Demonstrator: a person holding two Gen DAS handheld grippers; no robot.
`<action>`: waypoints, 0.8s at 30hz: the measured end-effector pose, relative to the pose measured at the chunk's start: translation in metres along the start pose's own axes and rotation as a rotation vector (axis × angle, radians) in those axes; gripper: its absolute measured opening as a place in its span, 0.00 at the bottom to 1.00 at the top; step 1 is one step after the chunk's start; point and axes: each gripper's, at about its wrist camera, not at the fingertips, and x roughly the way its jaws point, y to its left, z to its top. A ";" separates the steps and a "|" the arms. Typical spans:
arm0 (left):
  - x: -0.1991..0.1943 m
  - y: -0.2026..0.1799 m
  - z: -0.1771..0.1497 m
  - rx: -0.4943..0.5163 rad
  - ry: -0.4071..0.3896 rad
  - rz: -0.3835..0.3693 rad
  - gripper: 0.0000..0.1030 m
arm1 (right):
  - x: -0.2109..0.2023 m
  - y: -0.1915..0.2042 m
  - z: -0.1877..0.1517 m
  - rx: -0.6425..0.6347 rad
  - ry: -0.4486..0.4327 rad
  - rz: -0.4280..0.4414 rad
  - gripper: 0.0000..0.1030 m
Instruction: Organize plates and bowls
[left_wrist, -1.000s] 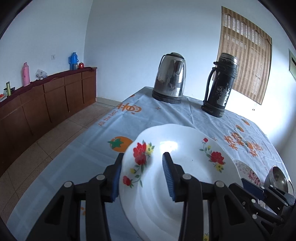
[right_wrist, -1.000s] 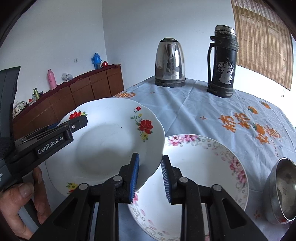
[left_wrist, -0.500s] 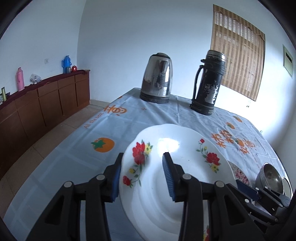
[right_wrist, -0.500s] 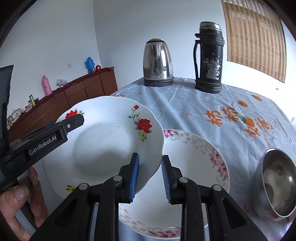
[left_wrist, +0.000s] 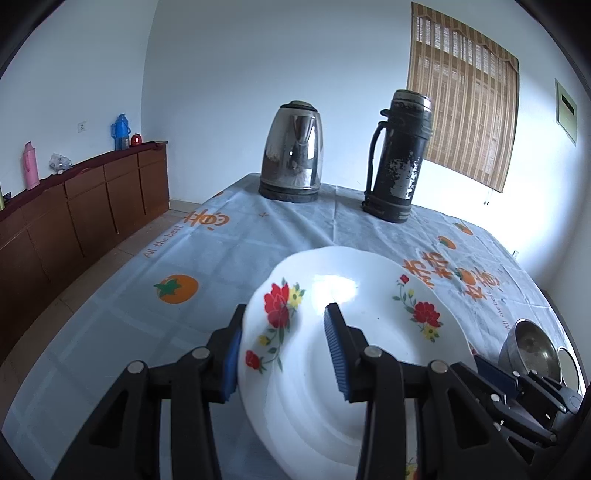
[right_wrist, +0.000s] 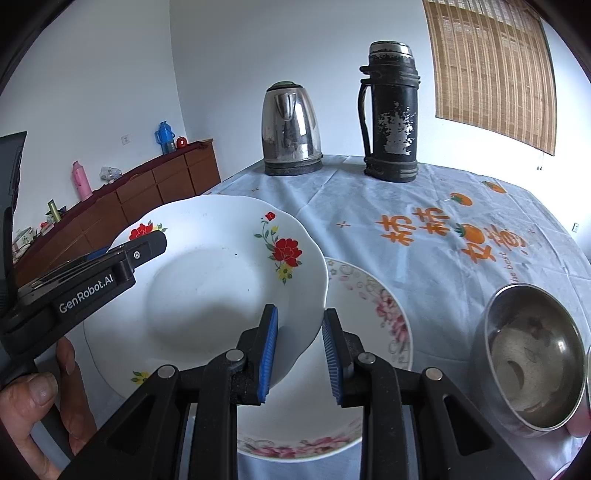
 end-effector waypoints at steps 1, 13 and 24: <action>0.001 -0.002 0.000 0.001 0.000 -0.001 0.37 | -0.001 -0.002 0.000 0.001 -0.002 -0.005 0.25; 0.001 -0.022 -0.001 0.019 -0.011 -0.029 0.37 | -0.007 -0.021 -0.001 0.027 -0.014 -0.032 0.25; 0.001 -0.038 -0.006 0.057 -0.024 -0.050 0.37 | -0.011 -0.033 -0.004 0.039 -0.017 -0.060 0.25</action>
